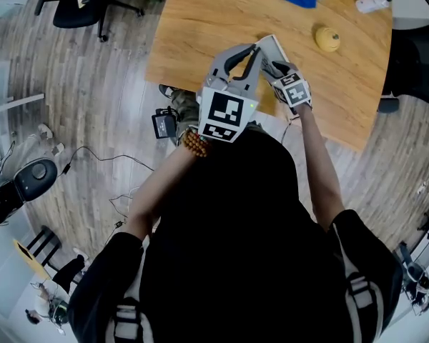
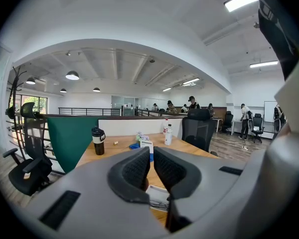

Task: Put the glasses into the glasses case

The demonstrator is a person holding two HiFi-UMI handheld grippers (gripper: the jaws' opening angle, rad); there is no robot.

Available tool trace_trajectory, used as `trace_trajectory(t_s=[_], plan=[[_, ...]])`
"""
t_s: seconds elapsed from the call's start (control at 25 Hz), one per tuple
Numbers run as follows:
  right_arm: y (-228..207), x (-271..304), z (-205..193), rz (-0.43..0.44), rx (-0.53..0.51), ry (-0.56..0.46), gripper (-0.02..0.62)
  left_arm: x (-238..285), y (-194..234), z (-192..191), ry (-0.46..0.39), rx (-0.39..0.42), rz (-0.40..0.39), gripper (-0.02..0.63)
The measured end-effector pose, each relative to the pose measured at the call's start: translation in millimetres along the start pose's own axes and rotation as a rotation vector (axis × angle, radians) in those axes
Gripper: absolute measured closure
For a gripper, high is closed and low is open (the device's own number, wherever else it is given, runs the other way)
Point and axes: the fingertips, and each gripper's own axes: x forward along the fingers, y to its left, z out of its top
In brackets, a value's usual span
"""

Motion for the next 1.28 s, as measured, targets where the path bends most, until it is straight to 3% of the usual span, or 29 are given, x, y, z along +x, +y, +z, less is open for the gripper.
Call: trace_trajectory(t_s=[0.12,0.2,0.4,0.68,0.76,1.0,1.28], plan=[[8,3,1,0.019,0.017,0.009,0.412,1,-1,-1,0.001,0.004,-0.003,0.566],[11,3,2,0.015,0.008,-0.003,0.465,1,-1,-1,0.001,0.005,-0.004,0.566],[-6,-11,6,-0.112,0.003,-0.050,0.568,0,1,0,0.001,0.006,0.001,0.566],[-37,-21,-8,-0.221,0.063,-0.020,0.576,0,1,-2,0.003,0.008,-0.002,0.566],[-40,-27,-6,-0.233,0.054,-0.027,0.542,0,1,-3,0.005,0.007,-0.002,0.566],[-50,-14,-8,-0.220,0.057,0.022,0.332,1,2,-4,0.011,0.006,0.003,0.566],[-61,9,-10,-0.193,0.076,0.068,0.305,-1,2,-5,0.017,0.015,0.004,0.566]])
